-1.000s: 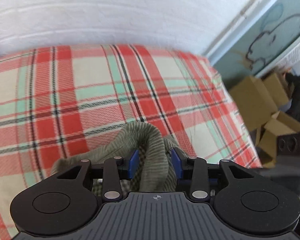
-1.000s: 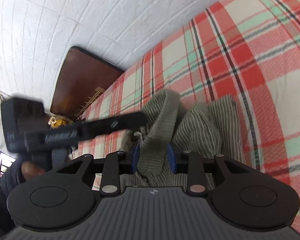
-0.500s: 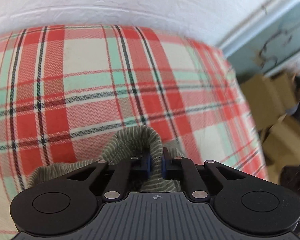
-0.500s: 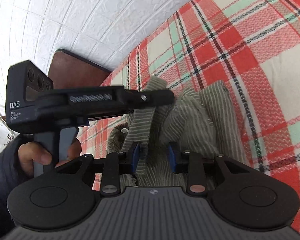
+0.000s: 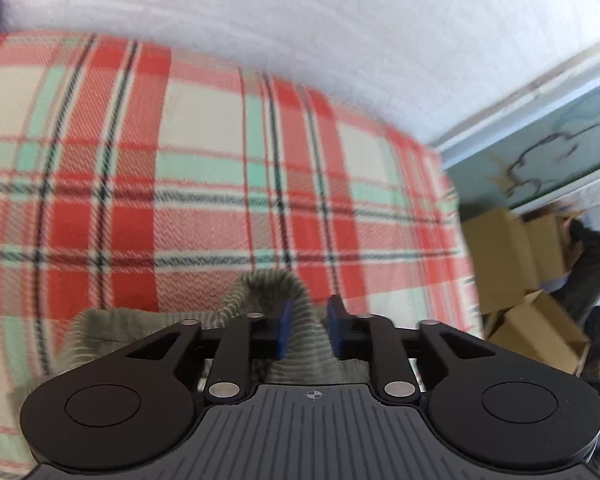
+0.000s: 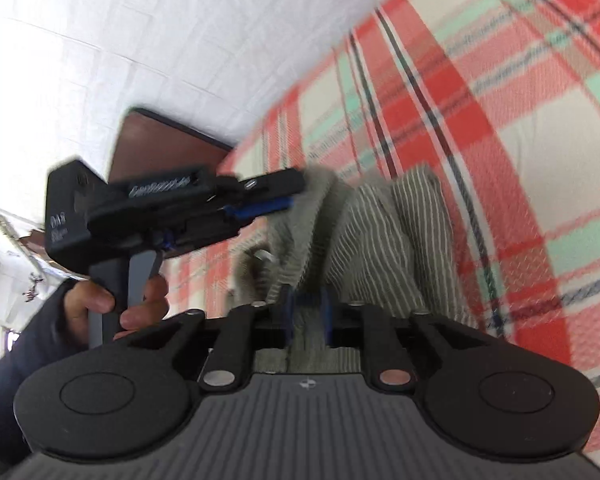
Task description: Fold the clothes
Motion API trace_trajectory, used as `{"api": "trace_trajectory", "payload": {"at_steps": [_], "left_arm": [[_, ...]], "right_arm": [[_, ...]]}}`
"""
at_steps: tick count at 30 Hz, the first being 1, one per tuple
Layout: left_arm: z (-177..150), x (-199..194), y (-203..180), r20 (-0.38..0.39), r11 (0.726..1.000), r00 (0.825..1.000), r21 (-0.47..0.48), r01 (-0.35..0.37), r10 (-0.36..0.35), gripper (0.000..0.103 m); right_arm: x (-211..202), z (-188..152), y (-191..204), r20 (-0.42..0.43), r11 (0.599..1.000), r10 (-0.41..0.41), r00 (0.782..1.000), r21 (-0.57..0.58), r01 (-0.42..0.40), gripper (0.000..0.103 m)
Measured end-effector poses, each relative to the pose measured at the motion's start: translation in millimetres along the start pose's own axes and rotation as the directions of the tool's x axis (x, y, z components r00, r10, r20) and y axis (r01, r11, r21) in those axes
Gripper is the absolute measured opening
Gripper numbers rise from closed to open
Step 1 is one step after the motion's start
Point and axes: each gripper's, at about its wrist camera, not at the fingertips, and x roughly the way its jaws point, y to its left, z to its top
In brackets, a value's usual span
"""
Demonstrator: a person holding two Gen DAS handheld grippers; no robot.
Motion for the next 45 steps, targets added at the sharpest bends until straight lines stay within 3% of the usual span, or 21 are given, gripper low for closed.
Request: {"api": "trace_trajectory", "payload": {"at_steps": [2, 4, 7, 8, 11, 15, 21, 24, 26, 27, 29, 30, 31, 34, 37, 41, 43, 45], "left_arm": [[3.0, -33.1, 2.6, 0.054, 0.999, 0.999, 0.037, -0.003, 0.001, 0.051], [3.9, -66.8, 11.5, 0.117, 0.995, 0.992, 0.080, -0.060, 0.050, 0.053], [-2.4, -96.6, 40.2, 0.149, 0.974, 0.970, 0.093, -0.206, 0.191, 0.053], [-4.9, -105.6, 49.7, 0.158, 0.963, 0.959, 0.096, -0.251, 0.235, 0.053], [-25.4, -105.4, 74.9, 0.098, 0.949, 0.953, 0.108, -0.298, 0.288, 0.053], [-55.8, -89.5, 90.6, 0.028, 0.967, 0.970, 0.085, -0.242, 0.241, 0.055], [-59.1, -76.3, 84.8, 0.049, 0.985, 0.986, 0.045, -0.164, 0.162, 0.062], [-55.8, -69.7, 84.6, 0.047, 0.986, 0.986, 0.028, -0.162, 0.161, 0.062], [-55.5, -64.8, 88.1, 0.040, 0.986, 0.985, 0.012, -0.167, 0.167, 0.059], [-56.3, -63.1, 90.4, 0.039, 0.986, 0.986, -0.001, -0.165, 0.165, 0.052], [-58.0, -60.1, 94.9, 0.039, 0.987, 0.986, -0.028, -0.161, 0.162, 0.022], [-59.2, -62.8, 96.6, 0.058, 0.986, 0.985, -0.040, -0.163, 0.165, 0.005], [-60.4, -65.9, 98.4, 0.079, 0.985, 0.983, -0.053, -0.164, 0.168, 0.003], [-63.8, -82.2, 110.9, 0.146, 0.978, 0.971, -0.119, -0.172, 0.189, 0.001], [-69.4, -83.5, 129.1, 0.130, 0.967, 0.970, -0.179, -0.181, 0.206, 0.001], [-73.1, -70.5, 130.1, 0.114, 0.962, 0.968, -0.185, -0.199, 0.222, 0.002], [-71.4, -72.4, 129.9, 0.127, 0.959, 0.967, -0.208, -0.192, 0.221, 0.030], [-69.4, -84.2, 129.4, 0.157, 0.953, 0.960, -0.234, -0.191, 0.231, 0.036]], "right_arm": [[-10.4, 10.3, 4.3, 0.032, 0.998, -0.032, 0.999, -0.047, 0.033, 0.021], [-15.0, 20.0, 6.8, 0.056, 0.992, -0.074, 0.996, -0.095, 0.079, 0.021], [-10.1, 29.5, 5.3, 0.050, 0.978, -0.132, 0.990, -0.155, 0.138, 0.021], [-8.3, 30.4, 4.1, 0.042, 0.974, -0.144, 0.989, -0.171, 0.149, 0.022], [-2.3, 29.7, 1.7, 0.024, 0.970, -0.160, 0.987, -0.181, 0.161, 0.032], [13.5, 31.6, 3.6, 0.005, 0.967, -0.177, 0.984, -0.186, 0.175, 0.036], [23.7, 34.8, 9.7, -0.008, 0.954, -0.219, 0.976, -0.211, 0.213, 0.036], [26.7, 36.6, 9.8, -0.009, 0.953, -0.228, 0.974, -0.210, 0.221, 0.036], [29.7, 37.4, 9.4, -0.016, 0.953, -0.229, 0.973, -0.206, 0.221, 0.036], [31.5, 37.3, 8.9, -0.021, 0.955, -0.228, 0.973, -0.201, 0.219, 0.036], [35.8, 37.5, 6.5, -0.045, 0.962, -0.214, 0.976, -0.183, 0.203, 0.035], [37.2, 37.6, 4.5, -0.059, 0.969, -0.197, 0.979, -0.166, 0.185, 0.025], [36.3, 37.7, 1.5, -0.068, 0.979, -0.163, 0.984, -0.135, 0.153, 0.005], [27.1, 39.3, -13.5, -0.045, 0.997, -0.073, 0.996, -0.014, 0.072, 0.005], [25.9, 38.1, -31.5, -0.040, 0.991, -0.126, 0.991, 0.044, 0.128, 0.005], [39.8, 31.8, -38.6, -0.064, 0.983, -0.172, 0.983, 0.054, 0.175, 0.006], [39.6, 30.5, -36.3, -0.052, 0.982, -0.178, 0.983, 0.053, 0.180, 0.011], [29.7, 29.2, -31.7, -0.032, 0.984, -0.173, 0.984, 0.043, 0.174, 0.019]]}}
